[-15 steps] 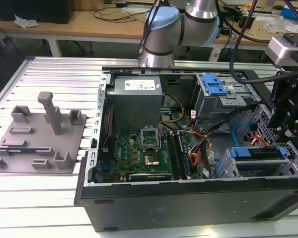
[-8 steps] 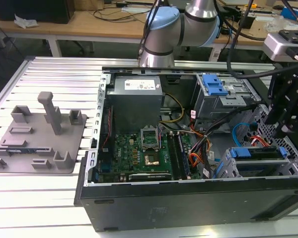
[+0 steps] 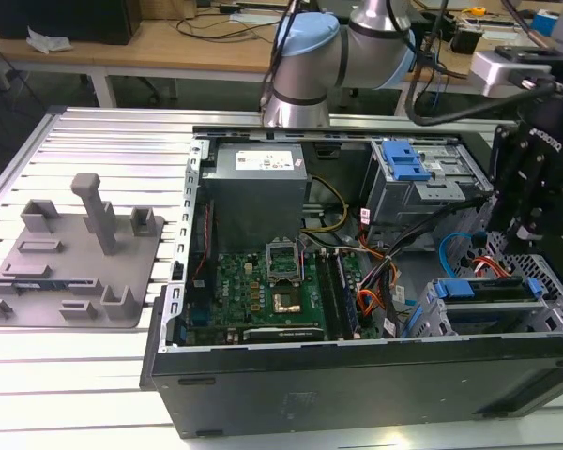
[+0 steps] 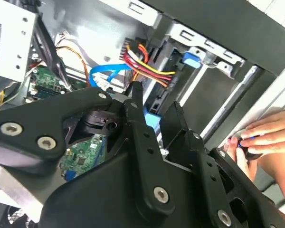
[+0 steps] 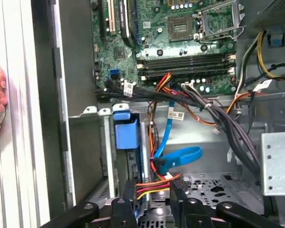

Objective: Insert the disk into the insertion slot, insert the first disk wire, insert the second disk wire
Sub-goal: 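Insert the second disk wire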

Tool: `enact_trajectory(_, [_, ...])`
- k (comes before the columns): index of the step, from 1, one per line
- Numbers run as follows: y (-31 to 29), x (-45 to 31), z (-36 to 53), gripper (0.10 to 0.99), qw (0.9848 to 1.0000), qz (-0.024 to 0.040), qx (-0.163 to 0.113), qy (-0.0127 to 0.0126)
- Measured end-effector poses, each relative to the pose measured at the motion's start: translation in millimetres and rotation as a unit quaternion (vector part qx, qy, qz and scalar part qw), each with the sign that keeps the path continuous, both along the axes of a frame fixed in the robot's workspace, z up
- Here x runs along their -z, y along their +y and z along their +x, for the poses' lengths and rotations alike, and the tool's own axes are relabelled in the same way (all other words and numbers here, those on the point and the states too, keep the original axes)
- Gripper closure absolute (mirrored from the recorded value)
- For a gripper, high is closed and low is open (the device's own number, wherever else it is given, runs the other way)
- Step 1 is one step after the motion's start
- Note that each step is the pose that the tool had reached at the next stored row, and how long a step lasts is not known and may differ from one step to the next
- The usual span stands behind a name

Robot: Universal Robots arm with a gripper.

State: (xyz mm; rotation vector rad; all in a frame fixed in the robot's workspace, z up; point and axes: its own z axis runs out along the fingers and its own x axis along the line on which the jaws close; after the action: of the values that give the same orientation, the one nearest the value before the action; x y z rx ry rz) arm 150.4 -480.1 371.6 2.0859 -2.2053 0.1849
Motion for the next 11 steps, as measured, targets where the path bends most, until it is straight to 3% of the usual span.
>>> enact_trajectory(1, [1.8, -0.1, -2.5, 0.663, 1.0000, -0.0071, 0.000, 0.0001])
enact_trajectory(3, [7.3, -0.1, -10.1, 0.663, 0.9994, -0.0353, -0.001, 0.0005])
enact_trajectory(6, [22.4, 0.1, -15.8, 0.663, 0.9986, -0.0529, -0.002, 0.0005])
enact_trajectory(8, [26.1, 0.9, -19.2, 0.663, 0.9972, -0.0751, -0.006, 0.0003])
enact_trajectory(10, [27.1, 1.2, -20.5, 0.678, 0.9962, -0.0870, -0.009, 0.0002])
enact_trajectory(11, [28.4, 1.6, -21.1, 0.745, 0.9955, -0.0938, -0.010, 0.0001])
